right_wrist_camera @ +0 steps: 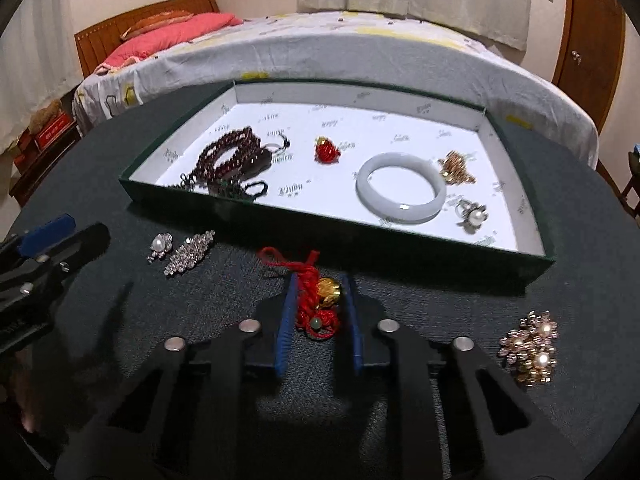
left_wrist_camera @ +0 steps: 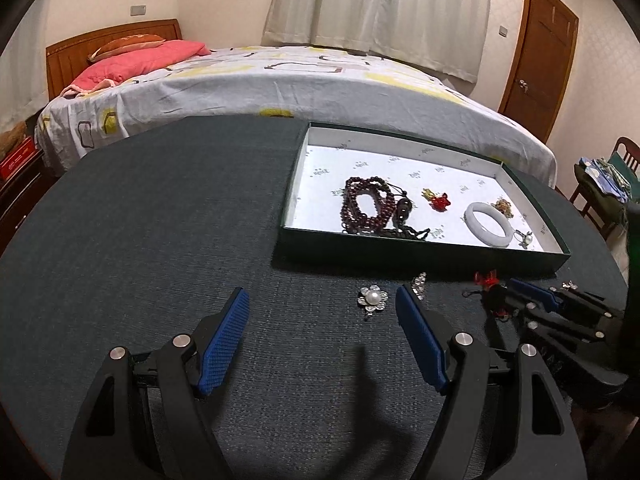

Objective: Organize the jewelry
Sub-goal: 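Grasp the red knotted tassel charm with the right tool, then grasp the silver rhinestone brooch with the left tool while the right tool holds the tassel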

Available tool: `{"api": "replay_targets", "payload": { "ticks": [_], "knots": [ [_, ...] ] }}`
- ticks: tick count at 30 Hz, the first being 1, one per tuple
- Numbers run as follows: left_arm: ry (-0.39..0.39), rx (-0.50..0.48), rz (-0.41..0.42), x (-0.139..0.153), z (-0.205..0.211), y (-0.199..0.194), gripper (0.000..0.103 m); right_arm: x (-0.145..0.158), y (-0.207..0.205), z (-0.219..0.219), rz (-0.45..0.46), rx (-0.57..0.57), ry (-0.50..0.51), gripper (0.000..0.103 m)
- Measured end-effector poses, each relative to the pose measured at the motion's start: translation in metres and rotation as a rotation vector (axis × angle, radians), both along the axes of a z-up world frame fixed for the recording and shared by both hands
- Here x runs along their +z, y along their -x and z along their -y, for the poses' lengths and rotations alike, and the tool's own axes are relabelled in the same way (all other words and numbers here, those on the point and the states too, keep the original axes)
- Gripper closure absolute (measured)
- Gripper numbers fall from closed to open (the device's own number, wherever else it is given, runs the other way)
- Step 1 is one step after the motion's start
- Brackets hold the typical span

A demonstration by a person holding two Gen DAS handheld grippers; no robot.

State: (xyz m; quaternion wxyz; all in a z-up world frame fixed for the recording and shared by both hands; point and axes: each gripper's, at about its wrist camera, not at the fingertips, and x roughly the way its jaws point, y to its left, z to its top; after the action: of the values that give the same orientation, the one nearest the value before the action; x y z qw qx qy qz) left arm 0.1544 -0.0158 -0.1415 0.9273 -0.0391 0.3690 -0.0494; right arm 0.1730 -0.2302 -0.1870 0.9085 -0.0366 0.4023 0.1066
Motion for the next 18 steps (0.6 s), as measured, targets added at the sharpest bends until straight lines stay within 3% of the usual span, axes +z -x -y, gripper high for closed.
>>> {"api": "replay_targets", "payload": {
  "ticks": [10, 18],
  "knots": [
    [-0.016, -0.075, -0.004, -0.001, 0.029, -0.001, 0.041, 0.005, 0.009, 0.024, 0.013, -0.037, -0.018, 0.089],
    [-0.031, -0.118, -0.003, -0.002, 0.05, -0.005, 0.042, 0.009, 0.015, 0.042, 0.022, -0.063, -0.035, 0.089]
  ]
}}
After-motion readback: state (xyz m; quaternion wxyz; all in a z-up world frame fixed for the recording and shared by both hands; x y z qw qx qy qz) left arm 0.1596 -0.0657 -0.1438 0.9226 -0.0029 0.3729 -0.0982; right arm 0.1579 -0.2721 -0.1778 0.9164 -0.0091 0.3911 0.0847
